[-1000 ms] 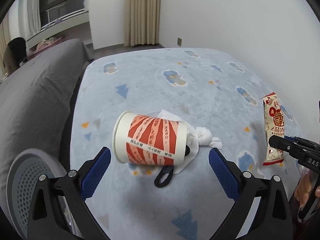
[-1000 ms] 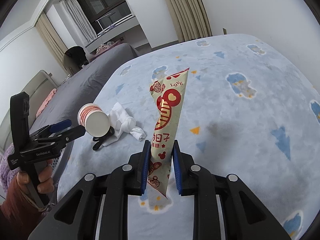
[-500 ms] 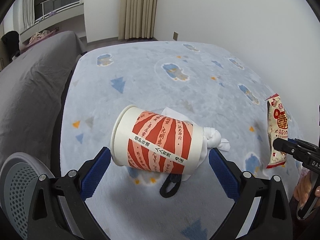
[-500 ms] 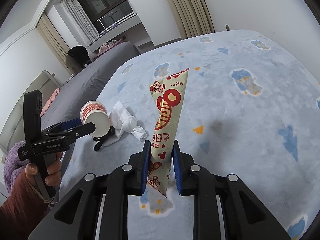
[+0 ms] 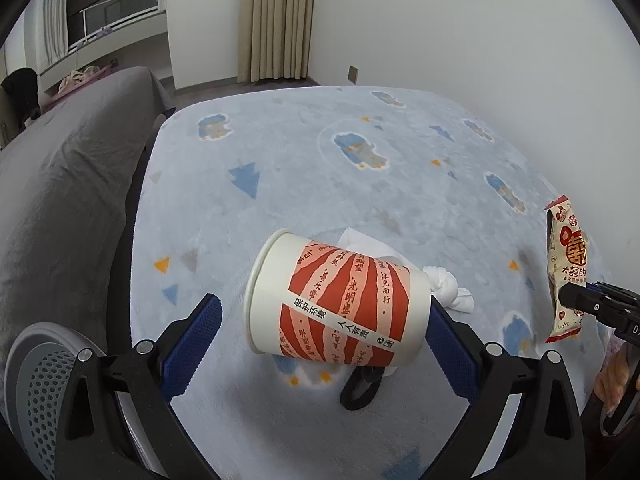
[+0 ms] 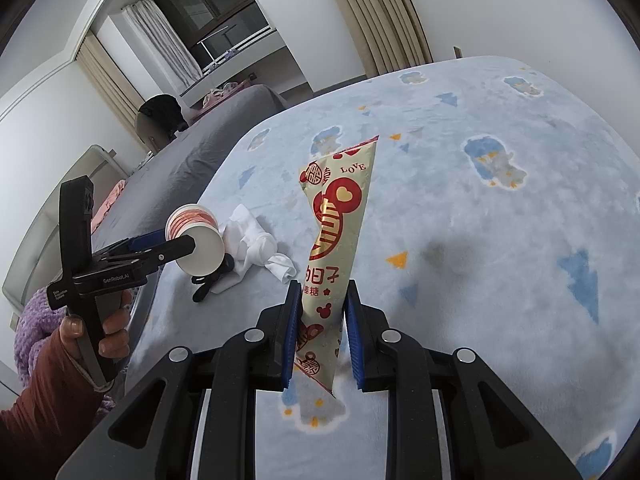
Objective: Collect trash
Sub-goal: 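Grasp the red-striped paper cup with the left tool while the right tool holds the wrapper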
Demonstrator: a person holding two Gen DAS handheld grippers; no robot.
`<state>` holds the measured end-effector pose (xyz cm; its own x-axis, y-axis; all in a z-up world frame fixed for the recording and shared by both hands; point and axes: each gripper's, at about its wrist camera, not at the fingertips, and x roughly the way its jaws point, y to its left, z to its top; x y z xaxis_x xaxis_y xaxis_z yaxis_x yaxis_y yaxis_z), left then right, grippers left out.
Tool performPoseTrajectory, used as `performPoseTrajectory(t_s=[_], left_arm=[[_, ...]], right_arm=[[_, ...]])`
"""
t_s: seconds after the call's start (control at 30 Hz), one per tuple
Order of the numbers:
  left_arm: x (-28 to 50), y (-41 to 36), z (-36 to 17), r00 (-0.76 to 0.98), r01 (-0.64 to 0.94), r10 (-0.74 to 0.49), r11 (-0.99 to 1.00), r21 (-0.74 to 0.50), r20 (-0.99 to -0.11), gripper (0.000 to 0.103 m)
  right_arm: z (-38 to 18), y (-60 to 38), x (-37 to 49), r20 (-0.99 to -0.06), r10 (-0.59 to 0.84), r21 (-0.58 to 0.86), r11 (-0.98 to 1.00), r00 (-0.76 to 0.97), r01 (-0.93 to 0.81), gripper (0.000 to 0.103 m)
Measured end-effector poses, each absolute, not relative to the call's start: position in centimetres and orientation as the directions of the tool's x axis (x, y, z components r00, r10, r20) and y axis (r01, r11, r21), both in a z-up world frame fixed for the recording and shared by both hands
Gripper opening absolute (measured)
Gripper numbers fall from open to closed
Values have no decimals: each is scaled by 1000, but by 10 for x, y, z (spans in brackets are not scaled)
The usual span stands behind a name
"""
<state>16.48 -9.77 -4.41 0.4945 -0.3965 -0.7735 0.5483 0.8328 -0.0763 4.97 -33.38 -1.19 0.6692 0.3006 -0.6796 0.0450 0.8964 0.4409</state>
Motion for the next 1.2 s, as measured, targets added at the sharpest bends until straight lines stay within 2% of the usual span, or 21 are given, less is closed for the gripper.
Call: performPoseTrajectory(t_s=[0.97, 1.03, 1.1, 1.13, 1.2], left_arm=[[174, -120, -63, 447, 587, -414, 804, -89, -793, 96], [172, -121, -64, 451, 586, -416, 805, -90, -790, 95], [171, -121, -63, 455, 584, -416, 807, -88, -787, 89], [171, -120, -63, 454, 584, -416, 807, -89, -788, 81], [170, -119, -63, 453, 581, -417, 809, -94, -788, 82]], right_arm=[[-15, -334, 51, -680, 308, 447, 893, 665, 43, 22], [-16, -335, 51, -681, 306, 446, 894, 665, 45, 22], [-16, -335, 51, -681, 304, 445, 894, 666, 47, 22], [-16, -336, 51, -681, 303, 444, 895, 667, 47, 22], [-15, -335, 50, -680, 302, 443, 895, 668, 46, 22]])
